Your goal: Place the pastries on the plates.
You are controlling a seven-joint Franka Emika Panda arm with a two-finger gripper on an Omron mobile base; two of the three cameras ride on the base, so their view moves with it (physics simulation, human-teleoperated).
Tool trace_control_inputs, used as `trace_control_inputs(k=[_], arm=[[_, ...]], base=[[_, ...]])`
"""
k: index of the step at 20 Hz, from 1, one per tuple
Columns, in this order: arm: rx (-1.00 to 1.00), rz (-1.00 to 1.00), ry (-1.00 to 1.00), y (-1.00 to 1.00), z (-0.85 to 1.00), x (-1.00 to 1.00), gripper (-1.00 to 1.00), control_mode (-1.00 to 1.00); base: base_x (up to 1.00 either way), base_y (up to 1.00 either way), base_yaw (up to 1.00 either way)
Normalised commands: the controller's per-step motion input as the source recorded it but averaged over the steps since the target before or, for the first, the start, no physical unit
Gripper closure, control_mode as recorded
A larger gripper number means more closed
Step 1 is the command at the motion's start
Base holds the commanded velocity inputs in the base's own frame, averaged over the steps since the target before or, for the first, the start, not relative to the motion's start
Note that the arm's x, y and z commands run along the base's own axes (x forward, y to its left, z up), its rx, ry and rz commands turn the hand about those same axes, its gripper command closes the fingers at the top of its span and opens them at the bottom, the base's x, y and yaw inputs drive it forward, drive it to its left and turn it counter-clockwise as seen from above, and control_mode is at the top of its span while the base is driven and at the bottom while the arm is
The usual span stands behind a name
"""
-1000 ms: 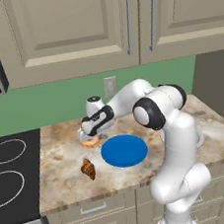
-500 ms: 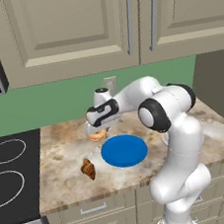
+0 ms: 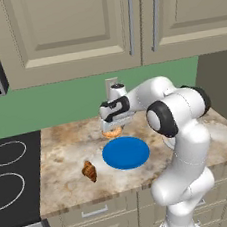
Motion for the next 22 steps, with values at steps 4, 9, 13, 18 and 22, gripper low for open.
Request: trace_control_inputs(k=[4, 9, 13, 18, 22], arm=[[0.0, 0.0, 0.01, -0.66, 0.07, -0.23, 1.0, -1.0], [0.0, 0.0, 0.01, -0.67, 0.12, -0.23, 1.0, -1.0], [0.0, 0.0, 0.01, -0.7, 0.1, -0.3, 1.0, -1.0], [0.0, 0.0, 0.03, -0.72, 0.12, -0.33, 1.0, -1.0], [0.0, 0.0, 0.03, -0.7, 0.11, -0.31, 1.0, -1.0]], base=[[0.0, 0.0, 0.0], [0.0, 0.0, 0.0], [0.0, 0.0, 0.0], [0.0, 0.0, 0.0], [0.0, 0.0, 0.0]])
